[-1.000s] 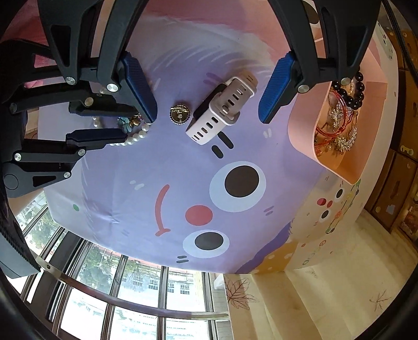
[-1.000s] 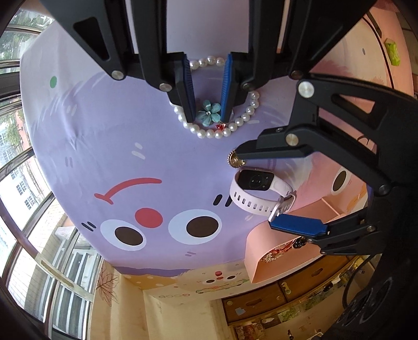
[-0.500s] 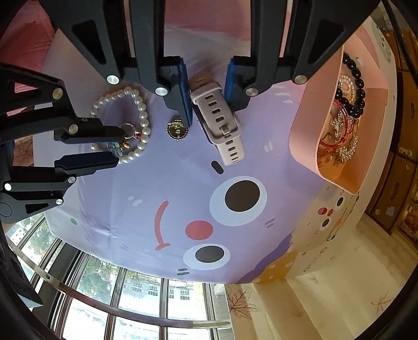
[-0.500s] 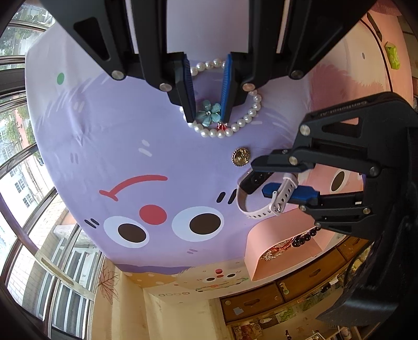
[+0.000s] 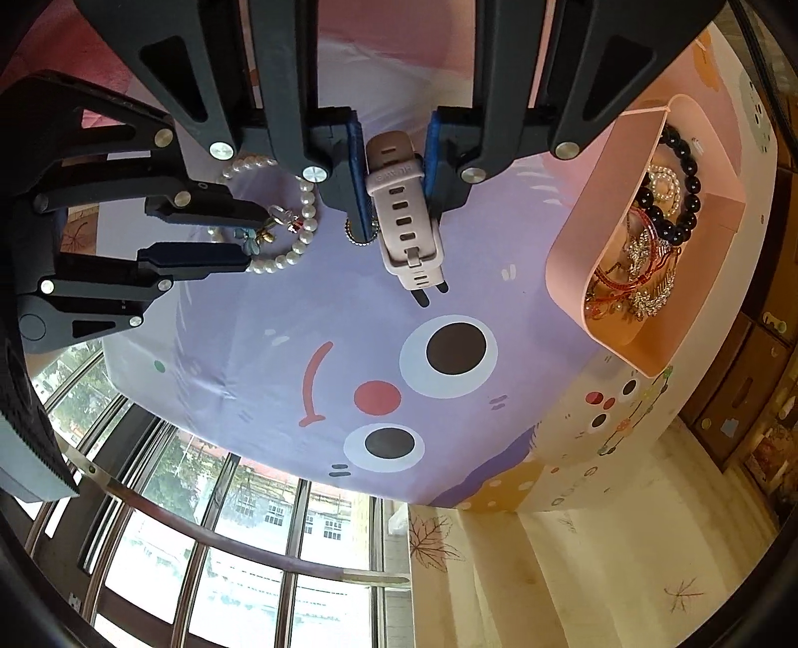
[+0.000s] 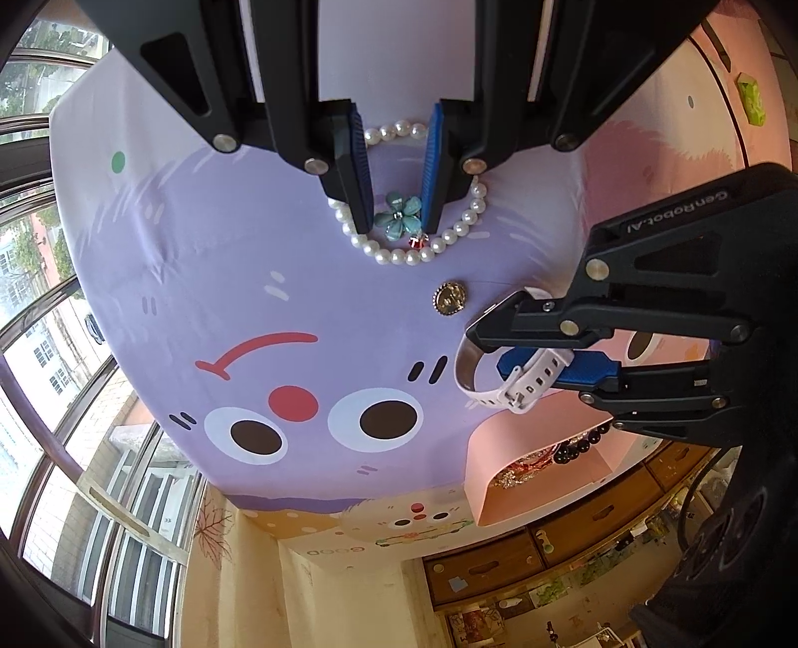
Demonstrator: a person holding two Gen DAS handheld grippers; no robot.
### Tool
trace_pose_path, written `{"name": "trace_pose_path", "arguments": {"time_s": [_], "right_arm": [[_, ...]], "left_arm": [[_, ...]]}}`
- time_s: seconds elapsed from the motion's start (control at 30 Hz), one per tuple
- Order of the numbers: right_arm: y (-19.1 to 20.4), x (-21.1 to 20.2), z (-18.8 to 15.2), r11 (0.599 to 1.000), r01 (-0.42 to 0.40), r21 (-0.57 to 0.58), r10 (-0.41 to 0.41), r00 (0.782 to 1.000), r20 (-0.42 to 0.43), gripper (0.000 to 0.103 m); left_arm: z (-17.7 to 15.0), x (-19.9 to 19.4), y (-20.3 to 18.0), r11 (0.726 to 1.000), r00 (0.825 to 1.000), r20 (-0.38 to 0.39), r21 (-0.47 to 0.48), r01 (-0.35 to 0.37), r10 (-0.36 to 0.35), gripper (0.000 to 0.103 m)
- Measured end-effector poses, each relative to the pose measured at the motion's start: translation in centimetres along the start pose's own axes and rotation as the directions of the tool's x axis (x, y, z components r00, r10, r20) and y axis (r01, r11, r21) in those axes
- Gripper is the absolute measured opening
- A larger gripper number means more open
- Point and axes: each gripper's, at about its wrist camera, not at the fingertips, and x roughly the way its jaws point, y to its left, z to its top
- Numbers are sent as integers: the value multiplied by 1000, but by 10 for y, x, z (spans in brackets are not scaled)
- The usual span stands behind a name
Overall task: Organize jewelry
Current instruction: 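Carry the watch into the pink tray with the left gripper while the right gripper carries the flower charm there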
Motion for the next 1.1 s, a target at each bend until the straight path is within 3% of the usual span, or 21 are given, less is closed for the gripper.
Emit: {"name": "trace_pose_path", "arguments": {"time_s": [0.33,0.63,1.1], "right_arm": [[6,-10,5,999,3,54,-7,997,72,19],[16,-16,38,998,-6,58,-4,987,159,19],[65,-9,115,991,-117,-60,128,960,249,19]], "left_arm": [[4,-43,27,975,992,121,-224,-5,33,17],[-3,-80,71,940,971,175,-327,-96,160,17],[-34,-104,141,830,927,136,-505,-237,348,17]]}}
